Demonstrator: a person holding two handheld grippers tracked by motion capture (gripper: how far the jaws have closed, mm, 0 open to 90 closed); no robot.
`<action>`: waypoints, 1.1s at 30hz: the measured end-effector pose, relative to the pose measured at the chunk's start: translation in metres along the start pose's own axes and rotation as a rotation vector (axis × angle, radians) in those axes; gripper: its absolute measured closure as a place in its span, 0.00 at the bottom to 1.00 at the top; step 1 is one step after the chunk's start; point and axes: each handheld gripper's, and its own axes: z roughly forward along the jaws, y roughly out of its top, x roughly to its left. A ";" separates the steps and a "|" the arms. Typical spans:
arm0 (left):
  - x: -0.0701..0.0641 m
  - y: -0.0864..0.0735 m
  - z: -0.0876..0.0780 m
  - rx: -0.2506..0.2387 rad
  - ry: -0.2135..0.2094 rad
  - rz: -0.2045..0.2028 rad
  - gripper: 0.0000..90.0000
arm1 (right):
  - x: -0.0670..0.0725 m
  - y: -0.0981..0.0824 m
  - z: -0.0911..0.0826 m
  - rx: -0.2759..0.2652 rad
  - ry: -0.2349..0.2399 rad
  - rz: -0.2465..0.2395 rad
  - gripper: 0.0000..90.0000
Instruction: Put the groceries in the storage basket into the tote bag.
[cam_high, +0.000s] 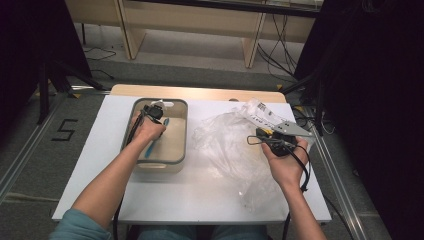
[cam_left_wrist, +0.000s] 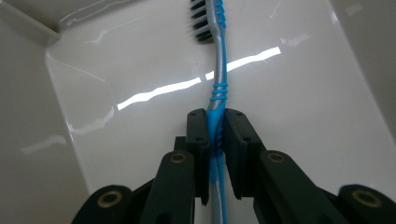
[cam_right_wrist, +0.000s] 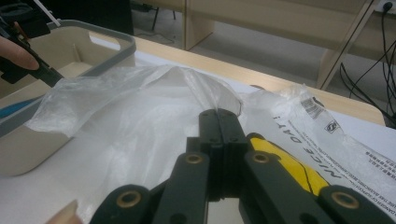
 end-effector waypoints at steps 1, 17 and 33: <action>0.000 0.000 0.000 -0.002 -0.003 -0.001 0.89 | 0.000 0.000 0.000 -0.001 0.000 -0.001 1.00; -0.002 -0.001 -0.005 -0.040 -0.017 0.005 0.89 | -0.001 0.000 -0.001 0.001 -0.006 0.003 1.00; -0.003 -0.004 -0.017 -0.112 -0.040 0.017 0.89 | 0.000 0.000 -0.001 -0.002 -0.006 0.001 1.00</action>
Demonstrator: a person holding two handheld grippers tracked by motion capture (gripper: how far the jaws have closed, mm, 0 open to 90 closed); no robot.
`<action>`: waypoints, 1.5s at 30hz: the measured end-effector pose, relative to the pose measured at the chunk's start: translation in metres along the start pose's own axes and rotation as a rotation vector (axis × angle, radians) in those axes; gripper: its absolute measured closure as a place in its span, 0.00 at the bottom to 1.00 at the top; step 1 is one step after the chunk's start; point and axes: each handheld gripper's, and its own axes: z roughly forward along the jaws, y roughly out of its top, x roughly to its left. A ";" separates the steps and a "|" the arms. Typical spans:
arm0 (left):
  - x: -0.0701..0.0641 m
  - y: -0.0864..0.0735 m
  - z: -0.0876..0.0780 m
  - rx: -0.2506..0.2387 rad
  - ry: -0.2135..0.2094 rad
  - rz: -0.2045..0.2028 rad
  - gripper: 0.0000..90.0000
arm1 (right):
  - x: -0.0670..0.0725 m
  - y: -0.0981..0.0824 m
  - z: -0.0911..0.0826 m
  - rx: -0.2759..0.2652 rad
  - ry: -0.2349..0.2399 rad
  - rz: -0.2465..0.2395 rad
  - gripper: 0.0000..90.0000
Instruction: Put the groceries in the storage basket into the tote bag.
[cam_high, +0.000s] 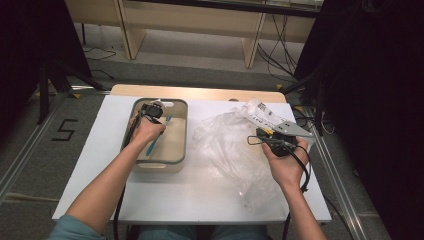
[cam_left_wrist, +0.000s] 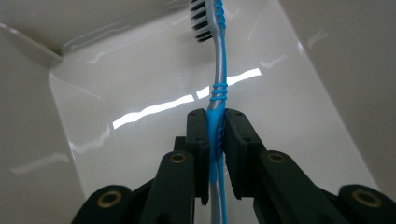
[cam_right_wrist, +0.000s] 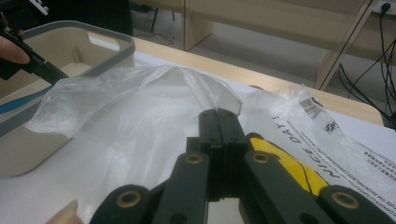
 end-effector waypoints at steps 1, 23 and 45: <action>0.000 0.000 -0.001 -0.005 0.000 0.003 0.89 | 0.000 0.000 0.000 -0.001 0.000 -0.001 1.00; -0.004 0.001 -0.020 -0.096 -0.018 0.028 0.89 | 0.000 0.000 0.000 -0.009 -0.002 -0.001 1.00; -0.008 0.003 -0.042 -0.197 -0.021 0.045 0.89 | 0.001 0.000 0.001 -0.011 -0.002 0.000 1.00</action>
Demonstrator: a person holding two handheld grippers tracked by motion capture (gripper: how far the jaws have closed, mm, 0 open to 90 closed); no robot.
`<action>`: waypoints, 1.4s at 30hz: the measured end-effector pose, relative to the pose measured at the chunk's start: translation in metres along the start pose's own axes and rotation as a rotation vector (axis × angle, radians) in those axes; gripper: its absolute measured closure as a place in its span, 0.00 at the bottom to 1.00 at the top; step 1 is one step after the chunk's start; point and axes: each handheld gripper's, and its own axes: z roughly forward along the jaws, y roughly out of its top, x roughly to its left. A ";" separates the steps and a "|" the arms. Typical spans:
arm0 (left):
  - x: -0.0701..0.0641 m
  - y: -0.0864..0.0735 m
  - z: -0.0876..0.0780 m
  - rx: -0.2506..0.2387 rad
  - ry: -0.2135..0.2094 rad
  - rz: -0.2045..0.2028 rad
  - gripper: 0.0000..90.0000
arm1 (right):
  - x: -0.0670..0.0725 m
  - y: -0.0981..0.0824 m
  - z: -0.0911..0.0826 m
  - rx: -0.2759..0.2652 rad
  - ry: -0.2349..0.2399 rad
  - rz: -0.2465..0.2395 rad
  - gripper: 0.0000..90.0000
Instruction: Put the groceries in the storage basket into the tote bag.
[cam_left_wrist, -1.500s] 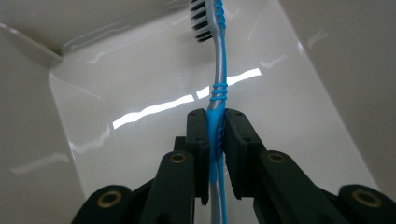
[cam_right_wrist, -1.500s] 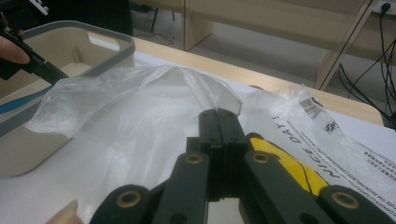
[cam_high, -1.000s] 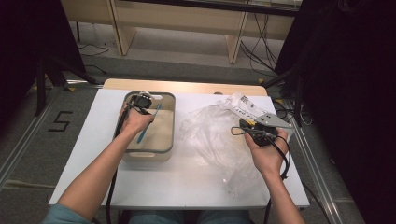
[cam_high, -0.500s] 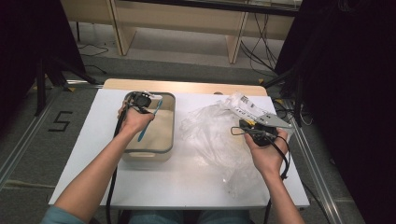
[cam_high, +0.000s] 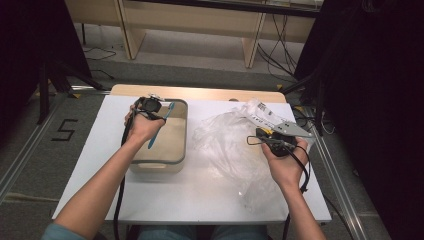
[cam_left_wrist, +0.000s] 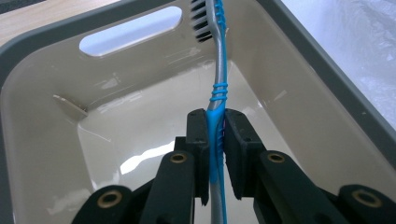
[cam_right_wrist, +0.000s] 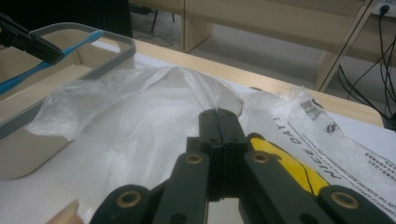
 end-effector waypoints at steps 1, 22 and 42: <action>0.000 0.000 -0.001 -0.001 0.000 0.005 0.89 | 0.000 0.000 0.000 -0.001 0.000 0.000 1.00; -0.014 0.009 -0.018 -0.058 -0.024 0.027 0.89 | 0.000 0.000 0.000 0.001 0.002 -0.001 1.00; -0.023 0.008 -0.032 -0.083 -0.058 0.050 0.89 | 0.000 0.000 0.000 -0.001 0.005 0.000 1.00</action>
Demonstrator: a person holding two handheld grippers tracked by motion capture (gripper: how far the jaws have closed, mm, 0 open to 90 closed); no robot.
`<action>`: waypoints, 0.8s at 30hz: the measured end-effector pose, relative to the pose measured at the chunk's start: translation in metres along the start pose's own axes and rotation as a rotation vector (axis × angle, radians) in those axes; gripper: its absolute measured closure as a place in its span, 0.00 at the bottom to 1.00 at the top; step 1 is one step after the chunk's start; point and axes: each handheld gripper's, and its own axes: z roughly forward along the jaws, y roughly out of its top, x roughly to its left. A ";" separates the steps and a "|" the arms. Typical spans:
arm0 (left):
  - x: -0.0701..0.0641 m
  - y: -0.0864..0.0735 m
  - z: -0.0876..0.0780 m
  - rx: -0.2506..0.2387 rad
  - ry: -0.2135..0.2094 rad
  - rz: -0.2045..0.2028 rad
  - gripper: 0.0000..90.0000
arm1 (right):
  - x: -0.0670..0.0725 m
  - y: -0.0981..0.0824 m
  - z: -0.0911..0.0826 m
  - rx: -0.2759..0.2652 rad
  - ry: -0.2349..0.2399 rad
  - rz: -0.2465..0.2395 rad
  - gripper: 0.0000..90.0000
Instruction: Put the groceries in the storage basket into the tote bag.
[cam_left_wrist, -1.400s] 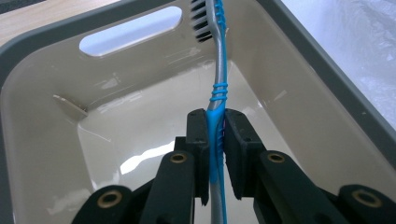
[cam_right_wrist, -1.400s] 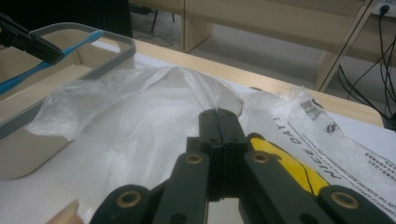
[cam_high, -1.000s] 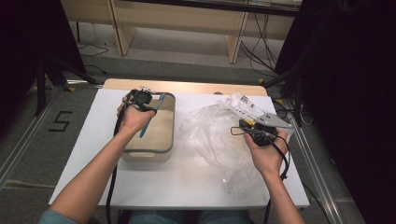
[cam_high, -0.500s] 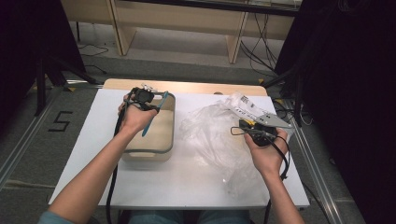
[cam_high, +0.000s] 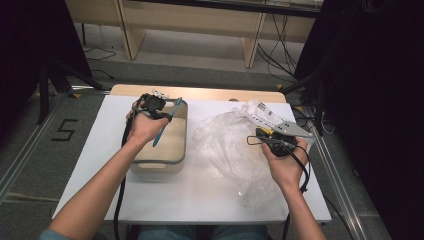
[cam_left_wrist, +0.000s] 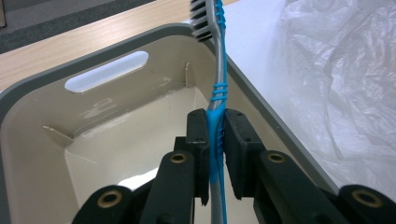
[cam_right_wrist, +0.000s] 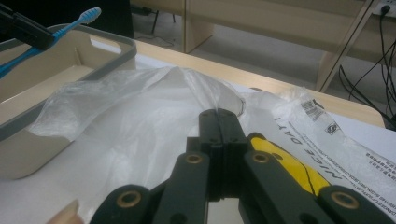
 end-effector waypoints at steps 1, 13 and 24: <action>-0.001 0.000 -0.001 -0.004 -0.002 0.001 0.89 | 0.000 0.000 0.000 0.000 0.000 0.001 1.00; -0.010 0.001 -0.011 -0.028 -0.037 0.016 0.89 | 0.000 0.000 0.000 0.002 0.000 0.001 1.00; -0.023 0.002 -0.021 -0.046 -0.081 0.047 0.89 | 0.001 0.000 0.001 0.000 0.000 -0.001 1.00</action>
